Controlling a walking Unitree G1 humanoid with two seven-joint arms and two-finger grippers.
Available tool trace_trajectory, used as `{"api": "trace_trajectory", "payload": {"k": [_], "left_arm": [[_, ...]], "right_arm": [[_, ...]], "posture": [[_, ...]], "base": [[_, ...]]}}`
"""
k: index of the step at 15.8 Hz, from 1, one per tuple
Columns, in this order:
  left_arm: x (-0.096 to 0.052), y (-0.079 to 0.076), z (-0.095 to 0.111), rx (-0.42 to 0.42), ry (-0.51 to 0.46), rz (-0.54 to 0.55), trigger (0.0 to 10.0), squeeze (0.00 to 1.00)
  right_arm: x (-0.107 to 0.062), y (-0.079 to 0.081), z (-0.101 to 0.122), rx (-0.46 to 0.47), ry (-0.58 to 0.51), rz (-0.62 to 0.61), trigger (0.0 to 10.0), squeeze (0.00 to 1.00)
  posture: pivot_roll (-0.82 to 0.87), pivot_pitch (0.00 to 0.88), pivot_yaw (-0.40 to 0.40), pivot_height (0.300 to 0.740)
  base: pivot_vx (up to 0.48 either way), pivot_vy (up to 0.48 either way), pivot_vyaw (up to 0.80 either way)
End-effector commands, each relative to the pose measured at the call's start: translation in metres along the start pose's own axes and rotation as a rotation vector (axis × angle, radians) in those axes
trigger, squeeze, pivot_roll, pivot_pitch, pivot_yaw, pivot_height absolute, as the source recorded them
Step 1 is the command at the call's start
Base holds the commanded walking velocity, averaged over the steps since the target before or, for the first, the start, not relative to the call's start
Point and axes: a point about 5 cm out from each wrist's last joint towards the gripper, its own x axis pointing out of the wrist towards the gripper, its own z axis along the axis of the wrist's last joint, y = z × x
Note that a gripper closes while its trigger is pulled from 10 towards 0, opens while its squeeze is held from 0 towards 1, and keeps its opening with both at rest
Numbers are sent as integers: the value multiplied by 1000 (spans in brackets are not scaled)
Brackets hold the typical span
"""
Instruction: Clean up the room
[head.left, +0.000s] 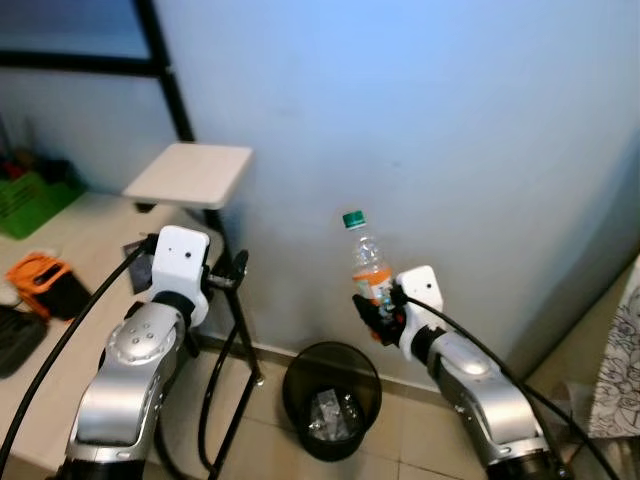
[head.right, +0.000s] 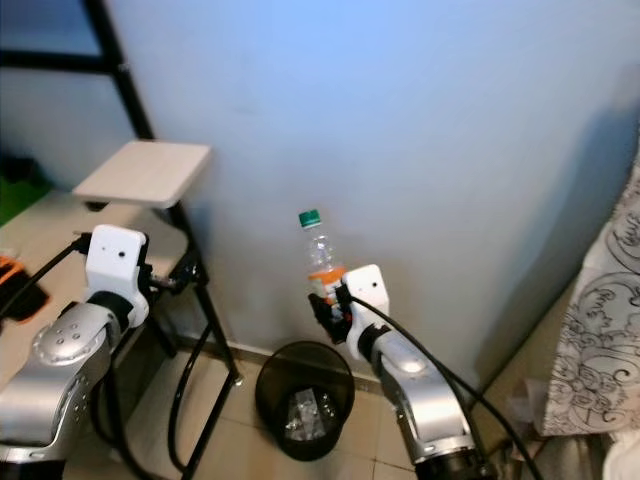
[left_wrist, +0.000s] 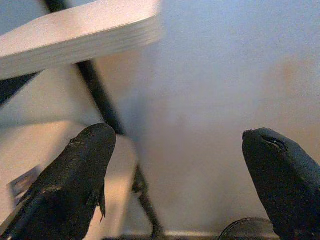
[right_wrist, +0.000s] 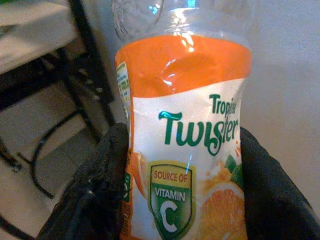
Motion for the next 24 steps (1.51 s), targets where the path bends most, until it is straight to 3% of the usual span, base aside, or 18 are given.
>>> {"api": "trace_trajectory", "payload": {"k": [1,7,10,12,14,16,17,19,21,24], "left_arm": [[0,-2,2,11,-4,-8,10000,0],[2,-5,1,9,3,-23,10000,0],[0,-10,-4,14,30,-92,10000,0],[-10,-17,-13,44,61,-192,10000,0],[-14,-21,-19,88,81,-318,10000,0],[-15,-27,-25,140,107,-467,10000,0],[-19,-32,-34,180,164,-654,10000,0],[-22,-34,-37,200,200,-741,10000,0],[-30,-34,-43,295,306,-942,10000,0],[-31,-25,-45,340,370,-1009,10000,0]], "right_arm": [[-1,-5,5,-11,-18,-19,10000,0],[0,-8,6,-19,-13,-19,10000,0],[-1,-9,4,-48,9,-10,10000,0],[-5,-10,-8,-82,85,-3,10000,0],[-1,-4,-25,-117,185,84,10000,0],[6,0,-44,-225,297,160,10000,0],[18,2,-59,-274,383,192,10000,0],[24,2,-65,-296,422,179,10000,0],[39,-1,-72,-301,501,52,10000,0],[45,3,-72,-263,516,42,10000,0]], "posture": [[-16,0,58,740],[-19,0,61,740],[-22,0,61,740],[-24,0,54,740],[-23,0,45,740],[-19,0,39,740],[-21,0,38,740],[-23,0,35,740],[-14,0,29,740],[-8,0,24,740]], "base": [[292,0,0],[291,0,0],[95,0,0],[0,0,0],[0,0,0],[0,0,0],[0,0,0],[0,0,0],[0,0,0],[0,0,0]]}}
